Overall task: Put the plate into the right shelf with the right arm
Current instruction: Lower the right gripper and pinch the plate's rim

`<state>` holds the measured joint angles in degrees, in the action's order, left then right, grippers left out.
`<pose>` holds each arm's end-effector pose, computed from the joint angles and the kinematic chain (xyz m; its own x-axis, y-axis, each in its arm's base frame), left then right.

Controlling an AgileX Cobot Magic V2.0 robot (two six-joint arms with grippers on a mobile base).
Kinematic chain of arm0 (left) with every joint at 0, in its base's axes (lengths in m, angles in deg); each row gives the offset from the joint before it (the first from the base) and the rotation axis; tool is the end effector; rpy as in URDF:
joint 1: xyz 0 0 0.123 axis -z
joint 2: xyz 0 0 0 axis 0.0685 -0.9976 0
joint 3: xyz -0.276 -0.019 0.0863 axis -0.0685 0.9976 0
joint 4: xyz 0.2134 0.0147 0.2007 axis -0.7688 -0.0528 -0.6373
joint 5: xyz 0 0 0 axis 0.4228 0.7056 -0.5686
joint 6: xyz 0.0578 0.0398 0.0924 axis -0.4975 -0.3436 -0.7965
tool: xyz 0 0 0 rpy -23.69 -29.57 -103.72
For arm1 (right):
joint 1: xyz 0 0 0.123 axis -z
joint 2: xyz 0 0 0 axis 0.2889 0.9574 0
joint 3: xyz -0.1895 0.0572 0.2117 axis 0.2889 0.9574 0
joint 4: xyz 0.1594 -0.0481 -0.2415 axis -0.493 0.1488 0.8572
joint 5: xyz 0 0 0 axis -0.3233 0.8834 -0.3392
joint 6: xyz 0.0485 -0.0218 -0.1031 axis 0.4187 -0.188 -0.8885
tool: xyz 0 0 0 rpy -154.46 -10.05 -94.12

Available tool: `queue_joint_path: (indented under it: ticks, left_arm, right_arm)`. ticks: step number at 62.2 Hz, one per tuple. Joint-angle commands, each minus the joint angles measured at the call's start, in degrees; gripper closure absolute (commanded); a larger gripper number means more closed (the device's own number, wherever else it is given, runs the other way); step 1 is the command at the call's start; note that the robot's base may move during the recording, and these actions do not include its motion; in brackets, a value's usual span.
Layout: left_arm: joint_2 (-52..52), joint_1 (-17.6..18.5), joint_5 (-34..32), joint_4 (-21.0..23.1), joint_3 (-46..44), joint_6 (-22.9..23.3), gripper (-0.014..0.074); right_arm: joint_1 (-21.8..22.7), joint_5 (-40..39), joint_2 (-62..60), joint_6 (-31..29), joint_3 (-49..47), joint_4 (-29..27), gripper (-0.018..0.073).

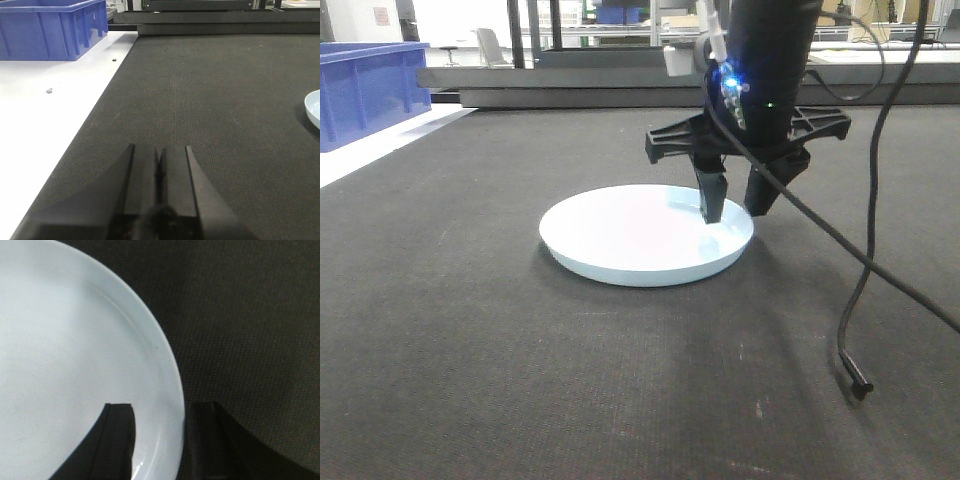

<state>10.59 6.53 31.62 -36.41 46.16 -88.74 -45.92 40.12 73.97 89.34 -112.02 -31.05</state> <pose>0.1186 -0.0081 0.1902 -0.0438 0.0560 -0.9975 0.0710 0.9961 0.0528 0.4228 0.2190 0.1792 -0.8913 -0.1557 -0.4259 -0.1786 0.9838 0.0143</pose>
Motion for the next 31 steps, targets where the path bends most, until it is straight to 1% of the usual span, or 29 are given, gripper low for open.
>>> queue_joint_path:
  ticks: [1, 15, 18, 23, 28, 31]
  left_arm:
    - [0.63, 0.27, -4.65, 0.34, 0.33, 0.16, 0.0643]
    - [0.63, 0.27, -4.65, 0.34, 0.33, 0.16, 0.0643]
    - [0.63, 0.27, -4.65, 0.34, 0.33, 0.16, 0.0643]
    - [0.63, 0.27, -4.65, 0.34, 0.33, 0.16, 0.0643]
    - [0.63, 0.27, -4.65, 0.34, 0.33, 0.16, 0.0643]
    - [0.63, 0.27, -4.65, 0.34, 0.33, 0.16, 0.0643]
  right_arm:
    - [0.28, -2.02, -2.86, 0.0, -1.97, 1.7, 0.0195]
    - [0.75, -2.01, -1.99, 0.0, -1.82, 2.83, 0.0198]
    - [0.75, -2.26, -1.99, 0.0, -1.82, 2.83, 0.0225]
    - [0.75, -2.31, -1.99, 0.0, -1.82, 2.83, 0.0323]
    - [0.75, -2.25, -1.99, 0.0, -1.82, 2.83, 0.0461]
    - [0.75, -2.2, -1.99, 0.0, -1.82, 2.83, 0.0523]
